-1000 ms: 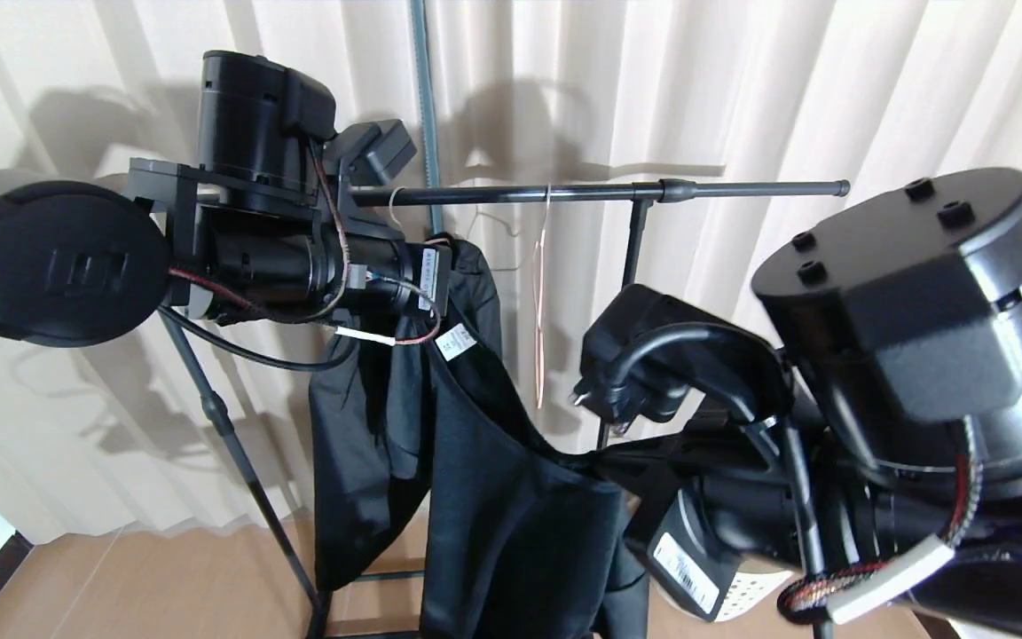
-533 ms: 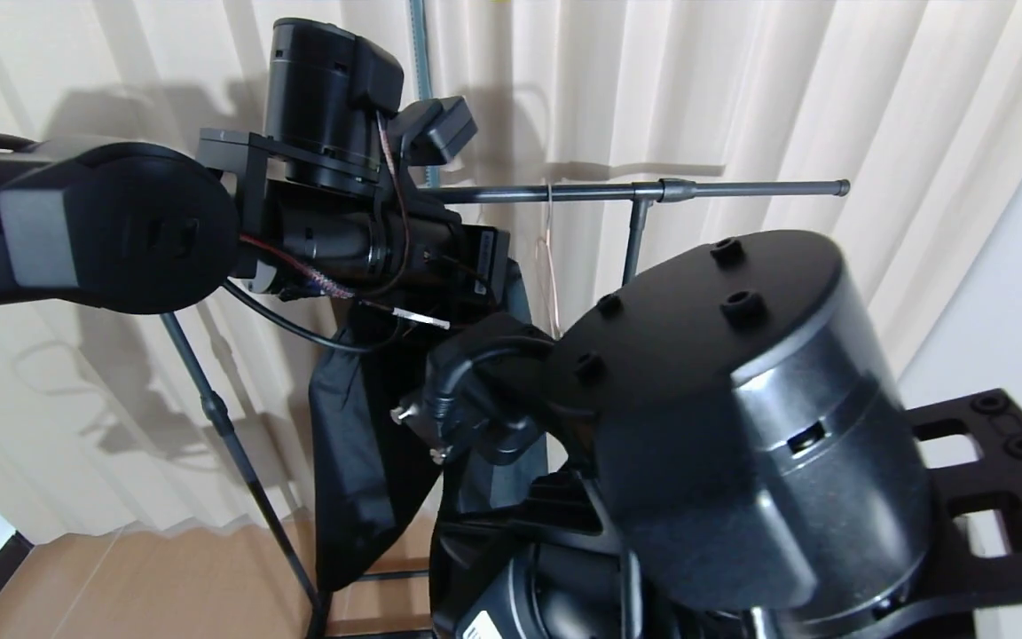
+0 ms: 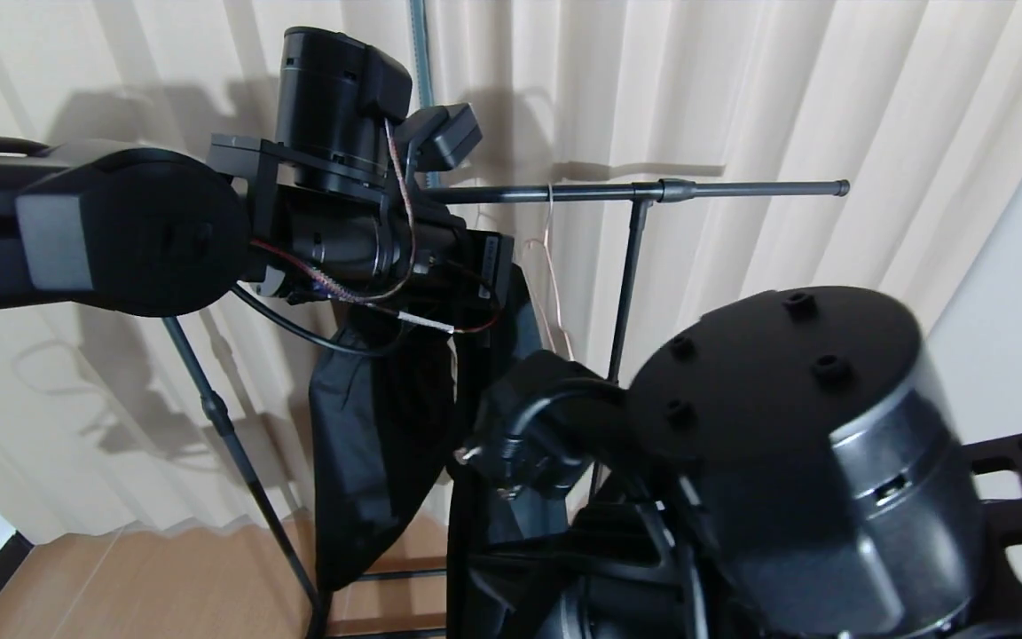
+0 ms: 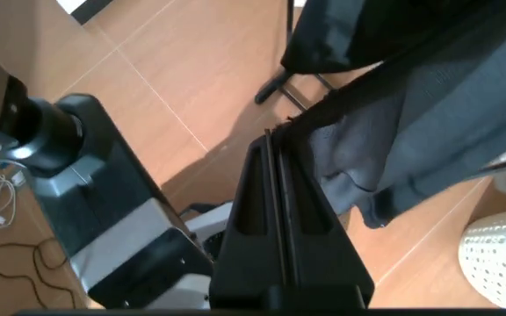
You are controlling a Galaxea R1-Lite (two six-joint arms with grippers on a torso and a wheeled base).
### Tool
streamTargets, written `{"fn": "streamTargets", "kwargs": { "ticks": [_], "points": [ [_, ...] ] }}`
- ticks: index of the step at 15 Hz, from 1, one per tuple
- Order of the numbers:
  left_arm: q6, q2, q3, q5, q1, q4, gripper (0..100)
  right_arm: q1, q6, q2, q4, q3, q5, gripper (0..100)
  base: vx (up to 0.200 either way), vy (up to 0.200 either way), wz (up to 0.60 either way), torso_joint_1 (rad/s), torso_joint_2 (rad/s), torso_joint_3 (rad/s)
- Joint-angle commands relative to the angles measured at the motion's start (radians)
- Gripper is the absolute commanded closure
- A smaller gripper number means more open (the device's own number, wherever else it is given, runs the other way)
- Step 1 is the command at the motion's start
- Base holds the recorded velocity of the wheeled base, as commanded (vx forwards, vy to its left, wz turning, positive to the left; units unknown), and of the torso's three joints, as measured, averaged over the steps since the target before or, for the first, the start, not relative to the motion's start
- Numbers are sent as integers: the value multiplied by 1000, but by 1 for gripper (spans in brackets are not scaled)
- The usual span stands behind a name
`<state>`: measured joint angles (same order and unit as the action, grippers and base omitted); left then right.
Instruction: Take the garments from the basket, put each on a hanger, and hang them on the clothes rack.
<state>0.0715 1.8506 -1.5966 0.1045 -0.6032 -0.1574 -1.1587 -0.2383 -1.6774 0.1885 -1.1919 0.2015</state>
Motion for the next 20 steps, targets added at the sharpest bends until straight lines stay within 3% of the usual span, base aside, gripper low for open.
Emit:
{"fn": "streamTargets", "kwargs": {
  "ticks": [1,3,5,7,10,13,15,17,18,20],
  "points": [
    [-9,-4,-2,-2,20,-14,100,114,63,111,39,87,3,100,0,0,0,0,0,0],
    [-79,-10,0,-6,46,-74,100,246,93,113,100,100,16,100,0,0,0,0,0,0],
    [-133,-39,4,-12,71,-152,100,353,146,65,88,89,82,100,0,0,0,0,0,0],
    [-180,-62,14,-55,72,-240,100,413,160,-25,42,32,136,100,0,0,0,0,0,0],
    [-208,-103,76,-92,63,-309,100,436,157,-163,14,-141,164,100,0,0,0,0,0,0],
    [-206,-149,176,-95,39,-313,100,439,157,-262,17,-327,164,100,0,0,0,0,0,0],
    [-199,-195,297,-94,-15,-313,100,436,159,-346,25,-492,164,100,0,0,0,0,0,0],
    [-179,-215,368,-91,-73,-313,100,432,159,-407,26,-588,164,100,0,0,0,0,0,0],
    [-111,-215,405,-89,-153,-312,100,412,157,-455,26,-657,164,100,0,0,0,0,0,0],
    [-19,-211,405,-83,-239,-307,100,398,151,-482,26,-698,162,100,0,0,0,0,0,0]
  ]
}}
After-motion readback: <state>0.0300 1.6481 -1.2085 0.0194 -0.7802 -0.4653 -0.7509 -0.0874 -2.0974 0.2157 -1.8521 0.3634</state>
